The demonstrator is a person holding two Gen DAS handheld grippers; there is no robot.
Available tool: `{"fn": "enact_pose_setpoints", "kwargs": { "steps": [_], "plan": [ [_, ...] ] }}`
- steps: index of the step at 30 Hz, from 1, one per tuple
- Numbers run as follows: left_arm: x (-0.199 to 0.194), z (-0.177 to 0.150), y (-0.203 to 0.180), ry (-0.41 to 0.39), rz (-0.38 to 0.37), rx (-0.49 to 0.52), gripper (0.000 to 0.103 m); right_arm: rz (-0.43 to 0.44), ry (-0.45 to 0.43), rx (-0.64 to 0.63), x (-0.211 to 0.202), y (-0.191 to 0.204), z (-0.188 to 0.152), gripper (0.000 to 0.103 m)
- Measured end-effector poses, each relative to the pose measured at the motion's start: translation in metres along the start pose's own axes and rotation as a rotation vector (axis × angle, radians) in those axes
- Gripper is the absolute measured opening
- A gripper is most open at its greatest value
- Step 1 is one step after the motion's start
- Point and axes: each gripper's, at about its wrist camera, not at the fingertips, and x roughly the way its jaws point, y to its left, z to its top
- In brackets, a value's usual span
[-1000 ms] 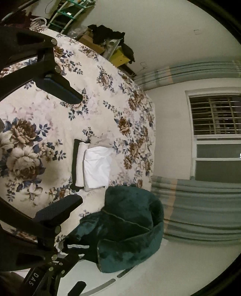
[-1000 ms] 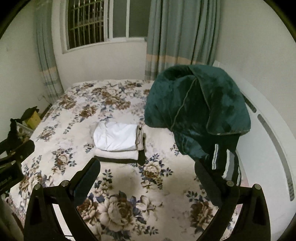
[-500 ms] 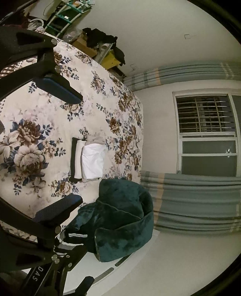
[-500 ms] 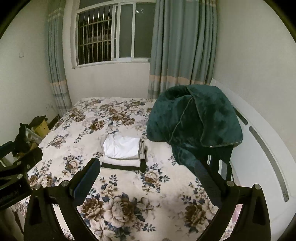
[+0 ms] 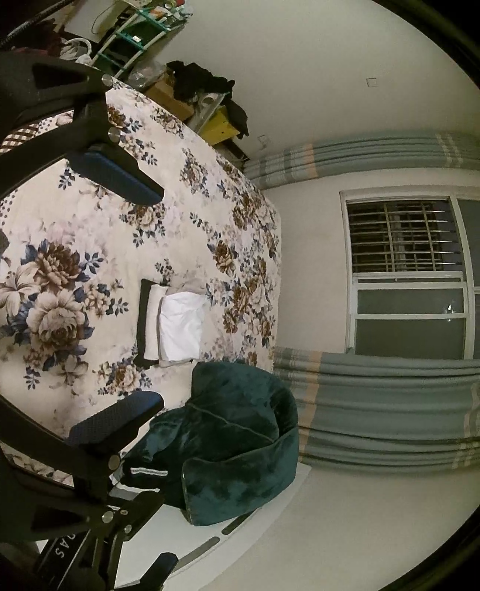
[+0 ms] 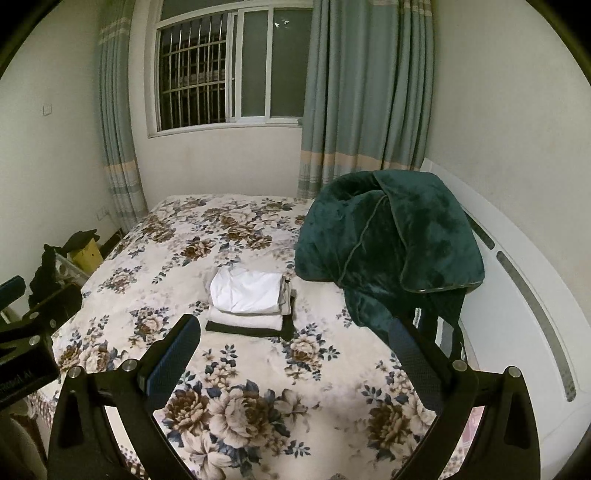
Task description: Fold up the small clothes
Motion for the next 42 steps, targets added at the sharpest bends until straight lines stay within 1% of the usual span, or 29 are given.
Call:
{"fn": "enact_pose_setpoints", "kwargs": {
  "steps": [8, 30, 42],
  "plan": [
    [-0.002, 0.002, -0.002, -0.003, 0.008, 0.005, 0.103, 0.006, -0.012, 0.004, 0.002, 0.0, 0.006, 0.103],
    [-0.01, 0.007, -0.001, -0.014, 0.017, -0.001, 0.103, 0.013, -0.016, 0.007, 0.005, -0.001, 0.008, 0.103],
    [-0.012, 0.003, -0.001, -0.02, 0.031, -0.001, 0.103, 0.012, -0.019, 0.011, 0.006, 0.0, 0.009, 0.103]
  ]
}}
